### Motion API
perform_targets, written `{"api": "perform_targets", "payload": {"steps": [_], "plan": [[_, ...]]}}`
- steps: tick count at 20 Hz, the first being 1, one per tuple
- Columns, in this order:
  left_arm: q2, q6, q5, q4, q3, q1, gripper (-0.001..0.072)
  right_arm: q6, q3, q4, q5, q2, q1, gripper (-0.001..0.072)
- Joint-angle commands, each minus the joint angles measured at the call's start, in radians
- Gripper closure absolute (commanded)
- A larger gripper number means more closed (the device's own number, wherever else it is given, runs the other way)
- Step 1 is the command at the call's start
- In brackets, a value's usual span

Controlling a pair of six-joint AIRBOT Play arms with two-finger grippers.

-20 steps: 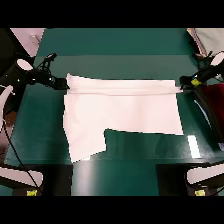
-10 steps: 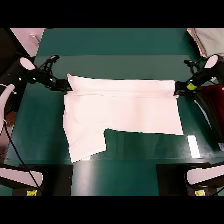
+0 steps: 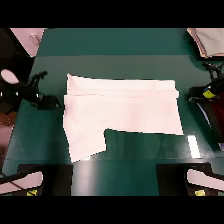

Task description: Fold the shirts.

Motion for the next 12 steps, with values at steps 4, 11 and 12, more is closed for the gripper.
{"api": "perform_targets", "payload": {"steps": [4,11,12], "plan": [[0.098,0.021,0.120,-0.115,-0.278,0.005,0.0176,-0.051,-0.087,0.119,-0.045,0.084,-0.005,0.0349],[0.098,0.026,0.050,-0.159,-0.402,0.005,0.0286,-0.051,-0.087,0.128,-0.044,0.084,-0.005,0.0349],[0.098,0.027,0.051,-0.159,-0.420,0.005,0.0286,-0.051,-0.087,0.128,-0.045,0.084,-0.005,0.0349]]}}
